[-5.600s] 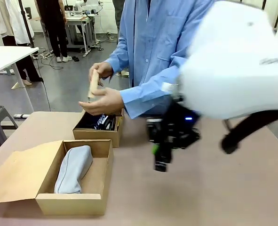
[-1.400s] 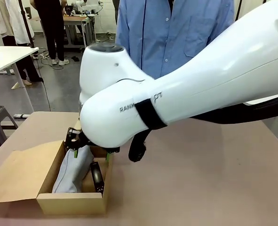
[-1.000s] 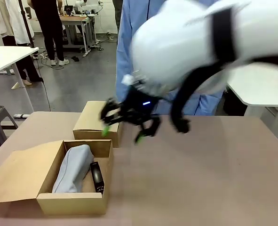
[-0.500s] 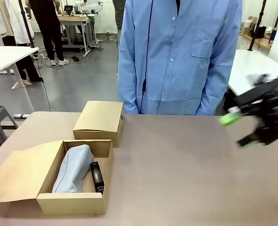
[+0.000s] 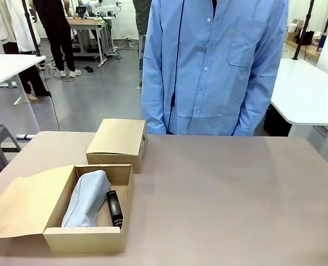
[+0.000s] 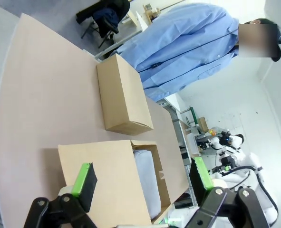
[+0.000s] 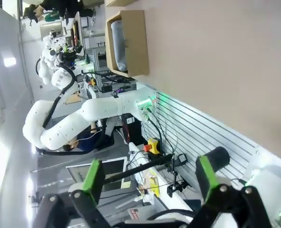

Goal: Place items inside the box.
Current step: Pick up a Pencil pouch or Stapler and place it inside the Mailer Box closest to the robot, then close the lid of the Mailer Box closest to the robot.

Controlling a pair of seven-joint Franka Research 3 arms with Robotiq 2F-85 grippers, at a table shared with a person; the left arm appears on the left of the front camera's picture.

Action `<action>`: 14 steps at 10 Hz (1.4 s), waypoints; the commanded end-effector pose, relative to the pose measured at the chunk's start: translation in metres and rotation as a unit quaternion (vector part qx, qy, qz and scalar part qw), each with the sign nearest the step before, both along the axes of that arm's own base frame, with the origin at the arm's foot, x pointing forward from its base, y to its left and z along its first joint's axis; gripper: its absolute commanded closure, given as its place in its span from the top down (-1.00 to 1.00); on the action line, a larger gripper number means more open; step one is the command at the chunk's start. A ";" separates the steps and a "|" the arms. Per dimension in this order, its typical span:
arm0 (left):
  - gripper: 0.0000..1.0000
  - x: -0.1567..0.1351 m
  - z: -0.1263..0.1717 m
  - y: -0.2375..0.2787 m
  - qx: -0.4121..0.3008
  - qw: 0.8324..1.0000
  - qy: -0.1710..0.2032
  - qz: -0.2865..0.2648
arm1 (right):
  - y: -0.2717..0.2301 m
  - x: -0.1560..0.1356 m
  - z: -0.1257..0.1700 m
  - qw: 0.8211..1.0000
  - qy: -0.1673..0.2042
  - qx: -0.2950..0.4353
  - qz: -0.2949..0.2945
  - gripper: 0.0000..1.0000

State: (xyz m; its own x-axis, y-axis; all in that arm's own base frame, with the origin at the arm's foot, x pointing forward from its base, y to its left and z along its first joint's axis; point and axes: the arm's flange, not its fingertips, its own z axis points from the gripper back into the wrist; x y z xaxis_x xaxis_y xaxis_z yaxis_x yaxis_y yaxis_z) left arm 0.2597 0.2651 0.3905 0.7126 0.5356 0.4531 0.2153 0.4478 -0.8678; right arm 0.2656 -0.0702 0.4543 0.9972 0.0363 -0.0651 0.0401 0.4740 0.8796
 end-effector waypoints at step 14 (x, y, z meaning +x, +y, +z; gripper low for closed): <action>1.00 0.009 0.047 -0.111 0.023 0.910 -0.307 -0.278 | 0.018 -0.008 0.029 1.000 -0.005 -0.008 -0.005 1.00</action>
State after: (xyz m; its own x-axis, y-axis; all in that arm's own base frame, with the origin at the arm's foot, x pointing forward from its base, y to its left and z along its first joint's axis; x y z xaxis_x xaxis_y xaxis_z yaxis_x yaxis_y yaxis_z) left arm 0.2713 0.1948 0.4295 0.6802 0.2899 0.6732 0.5888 0.3309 -0.7374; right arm 0.2575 -0.0531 0.4768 0.9983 0.0379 -0.0451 0.0199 0.5023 0.8645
